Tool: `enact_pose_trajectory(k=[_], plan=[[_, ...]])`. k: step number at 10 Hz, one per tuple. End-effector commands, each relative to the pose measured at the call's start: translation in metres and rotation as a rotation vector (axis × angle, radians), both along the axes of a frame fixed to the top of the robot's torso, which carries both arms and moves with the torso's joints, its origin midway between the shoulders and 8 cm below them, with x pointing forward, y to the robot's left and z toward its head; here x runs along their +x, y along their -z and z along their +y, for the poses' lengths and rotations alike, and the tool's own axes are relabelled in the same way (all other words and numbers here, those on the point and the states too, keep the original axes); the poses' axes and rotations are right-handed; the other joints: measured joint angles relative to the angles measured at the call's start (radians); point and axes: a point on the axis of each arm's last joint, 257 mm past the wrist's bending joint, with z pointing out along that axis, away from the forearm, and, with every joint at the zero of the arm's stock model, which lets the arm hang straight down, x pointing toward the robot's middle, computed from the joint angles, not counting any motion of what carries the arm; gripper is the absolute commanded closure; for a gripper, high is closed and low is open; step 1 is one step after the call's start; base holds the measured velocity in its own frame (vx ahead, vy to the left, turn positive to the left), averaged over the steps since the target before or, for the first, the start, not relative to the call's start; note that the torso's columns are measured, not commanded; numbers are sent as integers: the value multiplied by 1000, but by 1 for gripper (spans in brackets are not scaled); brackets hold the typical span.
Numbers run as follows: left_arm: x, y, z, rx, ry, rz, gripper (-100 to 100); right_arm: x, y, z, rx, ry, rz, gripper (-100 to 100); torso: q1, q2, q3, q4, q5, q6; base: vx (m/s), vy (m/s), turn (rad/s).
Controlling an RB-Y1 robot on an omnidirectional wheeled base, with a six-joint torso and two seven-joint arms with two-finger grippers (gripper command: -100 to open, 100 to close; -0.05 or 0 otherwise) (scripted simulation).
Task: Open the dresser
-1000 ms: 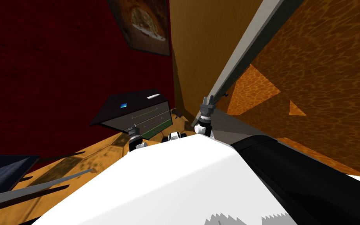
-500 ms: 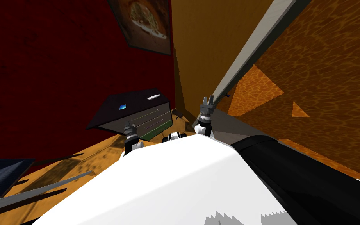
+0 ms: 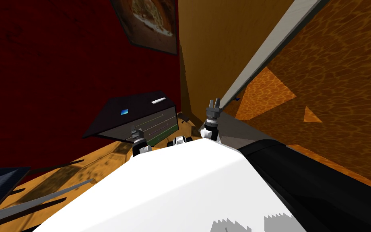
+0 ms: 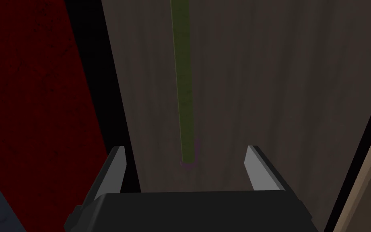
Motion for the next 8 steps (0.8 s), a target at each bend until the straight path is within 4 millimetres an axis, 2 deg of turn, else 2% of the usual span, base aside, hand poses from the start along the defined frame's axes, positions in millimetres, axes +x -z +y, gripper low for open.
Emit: enact_pose_trajectory(k=[1,2,3,5,8], plan=[[4,-10,6,-1,-2,0,-100,0,0,0,0,0,0,0,1,-5,-3,-1,0,0,63,18,-10],[3,-7,4,0,-1,-2,-100,0,0,0,0,0,0,0,2,-6,-4,-2,1,0,24,9,-3],[0,0,0,0,0,0,100,0,0,0,0,0,0,0,1,-3,-2,-1,0,0,-38,-11,15],[0,-6,1,-1,2,-2,100,0,0,0,0,0,0,0,-1,-1,0,0,-1,0,-62,-35,4],[-2,-13,2,0,5,-6,100,0,0,0,0,0,0,0,-4,3,1,2,-3,0,-174,-98,11]])
